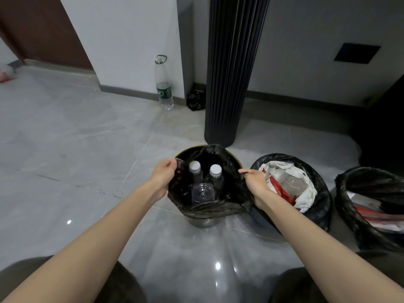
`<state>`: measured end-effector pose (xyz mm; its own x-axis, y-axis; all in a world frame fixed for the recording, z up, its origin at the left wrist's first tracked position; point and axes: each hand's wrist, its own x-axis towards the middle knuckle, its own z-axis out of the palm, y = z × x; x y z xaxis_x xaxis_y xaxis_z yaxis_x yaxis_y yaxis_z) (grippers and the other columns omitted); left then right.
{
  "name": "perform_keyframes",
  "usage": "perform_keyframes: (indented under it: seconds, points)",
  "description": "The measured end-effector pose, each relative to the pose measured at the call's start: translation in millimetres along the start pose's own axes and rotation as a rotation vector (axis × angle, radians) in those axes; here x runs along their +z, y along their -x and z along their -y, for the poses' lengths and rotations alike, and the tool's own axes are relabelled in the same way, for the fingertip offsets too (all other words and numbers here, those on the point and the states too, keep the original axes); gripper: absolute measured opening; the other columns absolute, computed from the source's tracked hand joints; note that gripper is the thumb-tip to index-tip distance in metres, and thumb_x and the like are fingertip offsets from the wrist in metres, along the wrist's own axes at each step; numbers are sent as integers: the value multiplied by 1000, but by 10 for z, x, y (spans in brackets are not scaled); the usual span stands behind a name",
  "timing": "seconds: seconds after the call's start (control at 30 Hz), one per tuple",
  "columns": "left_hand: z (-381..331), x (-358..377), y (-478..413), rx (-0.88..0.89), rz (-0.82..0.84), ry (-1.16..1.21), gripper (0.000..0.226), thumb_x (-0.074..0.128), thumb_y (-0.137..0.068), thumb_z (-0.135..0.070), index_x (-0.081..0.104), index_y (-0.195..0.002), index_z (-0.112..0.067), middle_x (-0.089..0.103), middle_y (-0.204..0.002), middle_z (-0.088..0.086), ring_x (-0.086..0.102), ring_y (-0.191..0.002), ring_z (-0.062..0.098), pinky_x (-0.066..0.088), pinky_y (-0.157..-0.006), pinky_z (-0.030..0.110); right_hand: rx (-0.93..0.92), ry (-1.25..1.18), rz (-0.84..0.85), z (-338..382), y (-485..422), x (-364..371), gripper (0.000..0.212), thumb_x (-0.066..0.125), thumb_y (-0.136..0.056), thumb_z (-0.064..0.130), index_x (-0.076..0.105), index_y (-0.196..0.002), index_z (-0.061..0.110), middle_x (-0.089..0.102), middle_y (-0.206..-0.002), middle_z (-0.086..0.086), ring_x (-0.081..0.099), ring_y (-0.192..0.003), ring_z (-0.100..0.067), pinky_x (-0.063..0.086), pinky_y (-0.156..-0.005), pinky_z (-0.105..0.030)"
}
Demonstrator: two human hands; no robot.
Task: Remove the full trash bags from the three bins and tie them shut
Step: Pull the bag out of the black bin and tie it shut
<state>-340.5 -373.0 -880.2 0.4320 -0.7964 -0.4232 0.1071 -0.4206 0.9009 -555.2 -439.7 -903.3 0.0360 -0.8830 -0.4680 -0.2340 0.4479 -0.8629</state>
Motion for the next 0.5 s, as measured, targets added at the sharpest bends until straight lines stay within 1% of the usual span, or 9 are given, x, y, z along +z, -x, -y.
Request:
perform_keyframes:
  seconds: [0.07,0.13,0.2,0.23,0.27,0.3,0.37,0.43,0.5]
  points:
    - [46,20,76,-17,44,-75,33,34,-98,-8,59,-78,-17,57,-85,9,54,-76,19,46,-70,29,-35,159,14,-21,65,-11,42,29,-90,-6,62,-114,2,60,-92,-10,56,-80,-18,45,-70,-23]
    - [76,41,155,-36,62,-124,25,40,-96,-12,57,-79,-16,55,-86,7,53,-80,21,45,-76,31,-77,255,66,-49,146,-23,32,37,-90,4,66,-101,0,63,-90,-17,60,-90,-27,44,-83,-31]
    - [110,48,216,-6,95,-238,29,43,-96,-34,50,-80,-11,49,-80,7,48,-79,21,39,-74,31,-76,290,213,-119,204,-20,19,46,-82,18,59,-71,9,54,-65,-13,56,-66,-24,41,-72,-36]
    - [136,45,232,15,145,-304,42,45,-91,-51,48,-81,-10,47,-80,8,46,-79,20,37,-73,31,-38,289,308,-149,245,-15,13,52,-79,26,54,-73,14,53,-67,-5,54,-66,-17,41,-69,-33]
    - [171,42,248,15,207,-365,55,49,-82,-65,48,-86,-11,49,-85,7,48,-81,19,38,-74,31,27,297,387,-174,274,-18,27,62,-75,37,54,-89,16,60,-82,0,59,-79,-13,44,-74,-31]
    - [188,38,290,-11,258,-430,64,56,-74,-71,50,-99,-13,52,-94,6,52,-87,20,40,-78,30,83,336,457,-197,298,-35,56,71,-70,47,48,-111,17,63,-104,0,60,-98,-13,46,-85,-30]
    - [236,25,359,-50,322,-574,81,72,-69,-58,34,-130,-21,48,-115,3,49,-112,18,39,-91,26,105,548,599,-221,352,-45,103,81,-63,53,20,-141,23,48,-137,-2,49,-125,-15,38,-104,-29]
    - [306,12,359,-7,363,-689,115,84,-60,-45,11,-145,-22,40,-138,5,36,-133,21,33,-108,31,44,755,655,-255,413,-29,136,87,-57,48,-9,-149,19,27,-153,-6,31,-139,-19,29,-114,-32]
    - [368,2,365,39,415,-796,140,90,-53,-38,-12,-148,-20,25,-153,7,24,-142,23,25,-116,35,-25,878,631,-331,447,22,148,90,-53,43,-22,-147,15,19,-156,-10,24,-143,-24,27,-116,-36]
